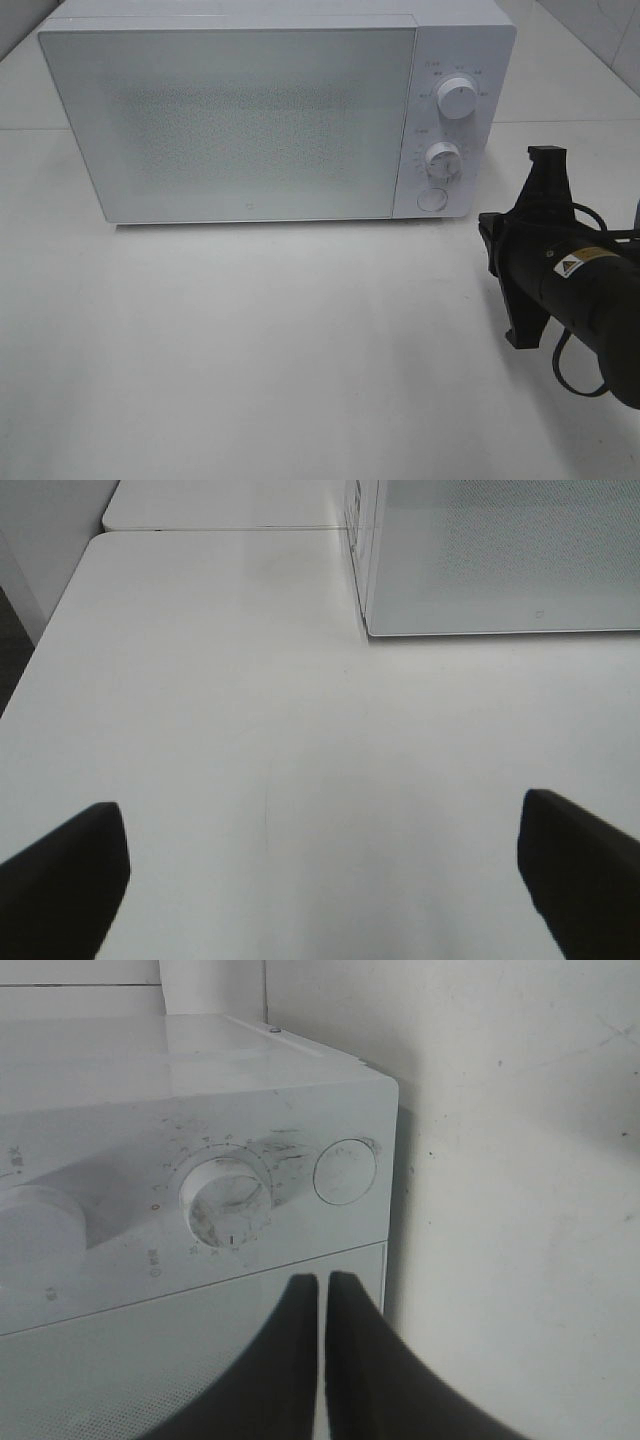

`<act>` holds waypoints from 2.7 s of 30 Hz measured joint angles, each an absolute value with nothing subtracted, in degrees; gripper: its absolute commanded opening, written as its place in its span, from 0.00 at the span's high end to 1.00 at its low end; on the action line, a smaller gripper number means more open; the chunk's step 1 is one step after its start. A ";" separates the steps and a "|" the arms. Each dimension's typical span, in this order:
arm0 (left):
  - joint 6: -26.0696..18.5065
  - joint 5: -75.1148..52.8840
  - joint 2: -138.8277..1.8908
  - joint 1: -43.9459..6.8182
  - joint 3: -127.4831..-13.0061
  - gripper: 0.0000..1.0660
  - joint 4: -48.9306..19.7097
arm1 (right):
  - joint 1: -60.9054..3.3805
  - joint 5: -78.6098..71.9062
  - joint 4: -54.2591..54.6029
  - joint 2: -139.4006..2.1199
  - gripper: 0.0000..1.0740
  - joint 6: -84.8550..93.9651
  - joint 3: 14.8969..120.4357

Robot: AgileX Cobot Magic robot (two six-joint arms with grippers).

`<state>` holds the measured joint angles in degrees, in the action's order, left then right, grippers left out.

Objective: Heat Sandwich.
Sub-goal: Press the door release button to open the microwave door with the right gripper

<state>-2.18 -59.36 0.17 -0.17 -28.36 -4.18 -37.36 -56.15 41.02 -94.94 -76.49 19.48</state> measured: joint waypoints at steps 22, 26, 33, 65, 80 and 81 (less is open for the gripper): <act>-2.18 -59.36 0.17 -0.17 -28.36 0.05 -4.18 | -35.98 -53.74 39.94 -95.11 1.00 -76.83 20.45; -2.18 -59.36 0.17 -0.17 -28.36 0.05 -4.18 | -32.95 -53.63 36.21 -96.94 1.00 -76.83 22.63; -2.18 -59.36 0.17 -0.17 -28.36 0.05 -4.18 | -30.54 -51.34 33.40 -101.87 1.00 -77.06 27.33; -2.18 -59.36 0.17 -0.17 -28.36 0.05 -4.18 | -24.47 -43.43 28.99 -116.43 1.00 -77.86 44.63; -2.18 -59.36 0.17 -0.17 -28.36 0.05 -4.18 | -24.41 -43.43 28.99 -117.69 1.00 -77.86 46.12; -2.18 -59.36 0.17 -0.17 -28.36 0.05 -4.18 | -24.41 -43.77 29.05 -117.74 1.00 -77.86 46.12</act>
<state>-2.18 -59.36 0.17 -0.17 -28.36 -4.18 -24.41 -43.77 29.05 -117.74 -77.86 46.12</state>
